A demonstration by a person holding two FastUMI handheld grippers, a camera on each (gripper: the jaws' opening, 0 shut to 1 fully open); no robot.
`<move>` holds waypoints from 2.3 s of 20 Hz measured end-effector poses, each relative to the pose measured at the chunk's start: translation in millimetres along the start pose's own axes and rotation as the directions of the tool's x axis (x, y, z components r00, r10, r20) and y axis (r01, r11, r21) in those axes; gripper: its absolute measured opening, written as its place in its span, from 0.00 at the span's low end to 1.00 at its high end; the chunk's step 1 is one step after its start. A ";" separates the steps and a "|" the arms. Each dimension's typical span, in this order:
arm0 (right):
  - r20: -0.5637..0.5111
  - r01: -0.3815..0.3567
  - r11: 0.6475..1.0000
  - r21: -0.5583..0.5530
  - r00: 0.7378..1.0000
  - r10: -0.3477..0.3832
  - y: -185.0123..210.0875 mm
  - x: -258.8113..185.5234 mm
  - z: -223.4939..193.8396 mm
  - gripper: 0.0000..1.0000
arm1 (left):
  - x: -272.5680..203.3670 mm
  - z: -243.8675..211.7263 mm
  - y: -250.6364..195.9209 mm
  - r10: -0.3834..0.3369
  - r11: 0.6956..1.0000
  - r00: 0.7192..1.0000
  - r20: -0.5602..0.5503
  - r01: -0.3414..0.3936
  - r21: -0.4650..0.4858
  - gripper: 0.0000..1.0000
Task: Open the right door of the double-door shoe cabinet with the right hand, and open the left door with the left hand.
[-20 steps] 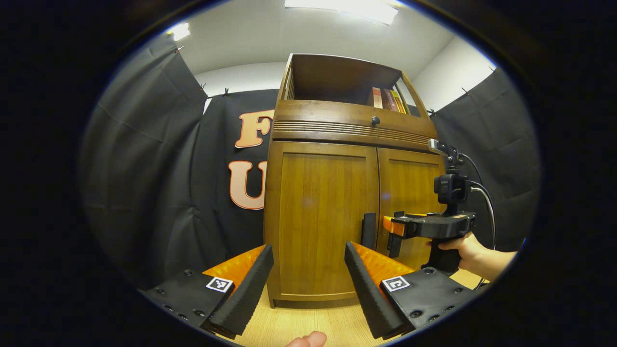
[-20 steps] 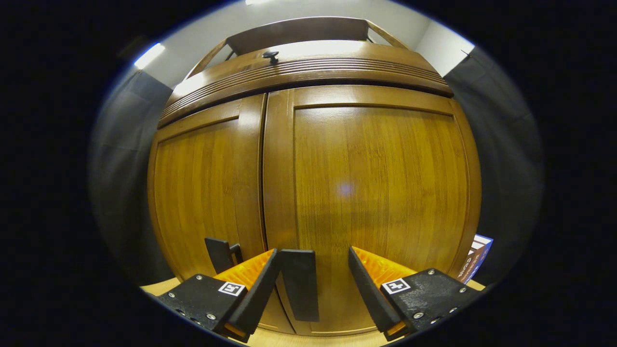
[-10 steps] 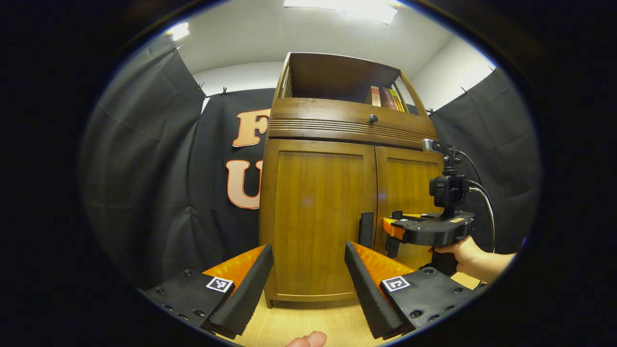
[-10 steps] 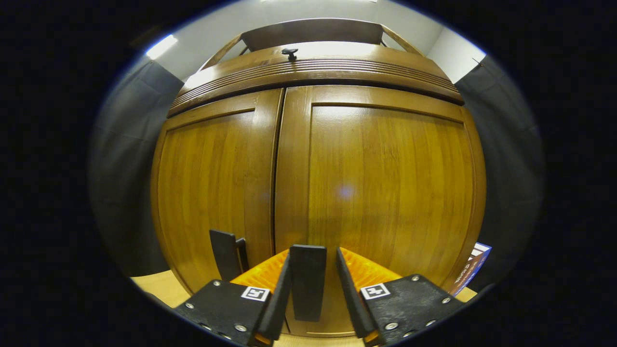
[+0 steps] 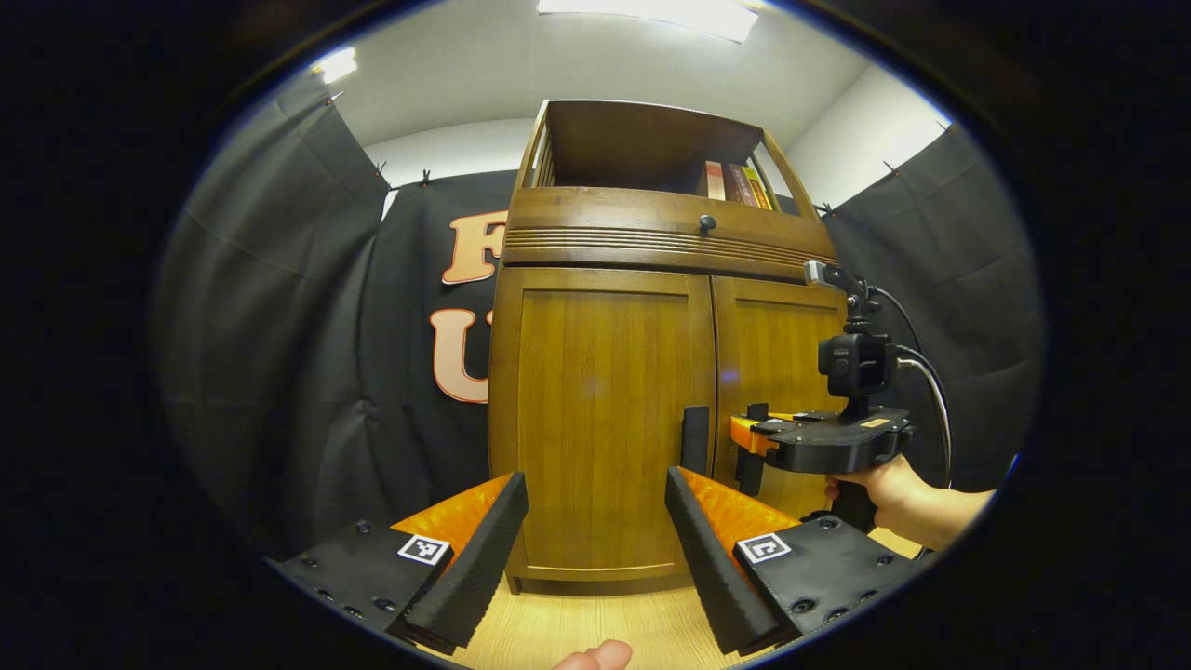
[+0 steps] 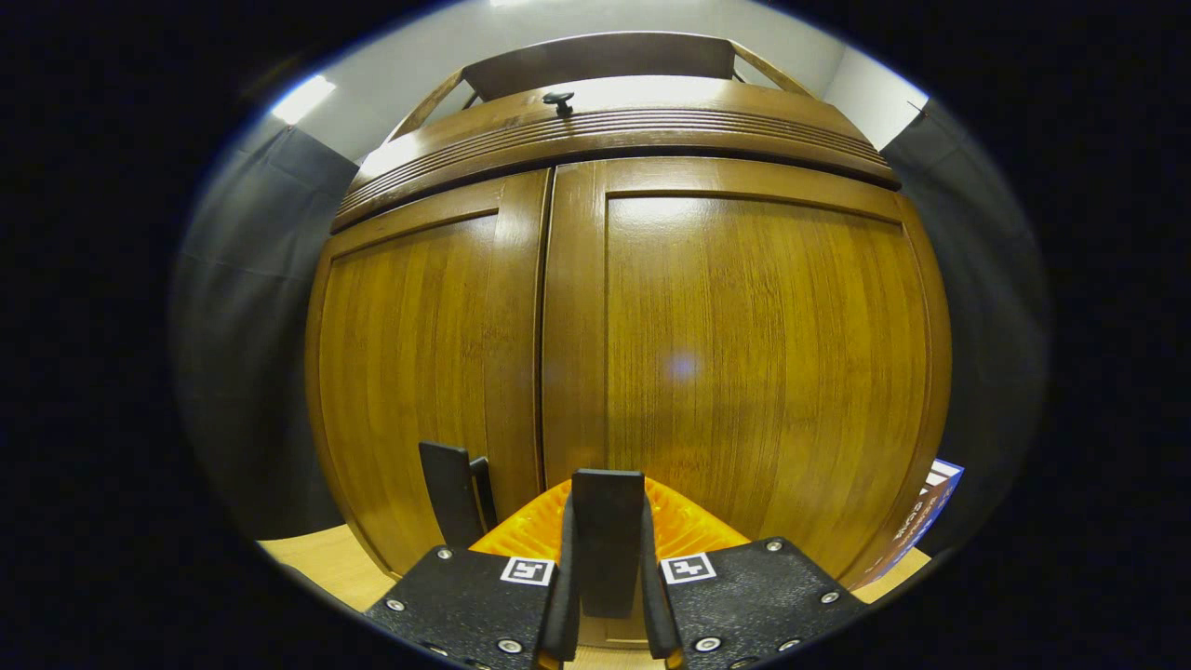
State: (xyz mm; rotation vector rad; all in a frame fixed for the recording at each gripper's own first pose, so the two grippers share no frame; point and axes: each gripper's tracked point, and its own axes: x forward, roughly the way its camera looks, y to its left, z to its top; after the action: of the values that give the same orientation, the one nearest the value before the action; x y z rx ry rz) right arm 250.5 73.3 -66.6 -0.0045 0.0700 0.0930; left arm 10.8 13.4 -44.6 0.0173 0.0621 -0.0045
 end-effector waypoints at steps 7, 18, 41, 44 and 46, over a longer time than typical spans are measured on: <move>-0.037 -0.111 0.994 0.011 0.993 0.112 0.1 -49.7 2.9 0.26 | -4.2 9.2 -16.3 -0.005 1.000 1.000 0.007 0.005 0.018 0.94; -0.023 -0.167 0.986 0.027 0.986 0.167 -47.2 -170.4 15.1 0.25 | -20.9 14.2 -51.4 -0.090 0.996 0.996 0.024 0.090 0.017 0.95; -0.045 -0.007 1.000 -0.008 0.999 0.007 -184.8 -257.8 18.0 0.15 | -2.1 -5.9 -42.2 -0.095 0.994 0.995 0.014 0.096 -0.045 0.94; -0.050 0.063 0.997 -0.045 0.997 -0.065 -219.9 -262.7 19.3 0.08 | -3.9 -2.2 -42.8 -0.094 0.995 0.995 0.023 0.095 -0.033 0.94; -0.044 0.071 0.996 -0.056 0.996 -0.073 -231.0 -263.7 20.2 0.05 | -5.7 -0.1 -42.4 -0.095 0.995 0.995 0.026 0.096 -0.033 0.94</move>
State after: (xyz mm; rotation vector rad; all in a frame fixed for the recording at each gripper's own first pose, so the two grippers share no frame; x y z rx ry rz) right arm 11.5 -181.0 -27.7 -0.0634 0.1134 0.0227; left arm 4.9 -28.9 -45.1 -0.0204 0.0384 -0.0991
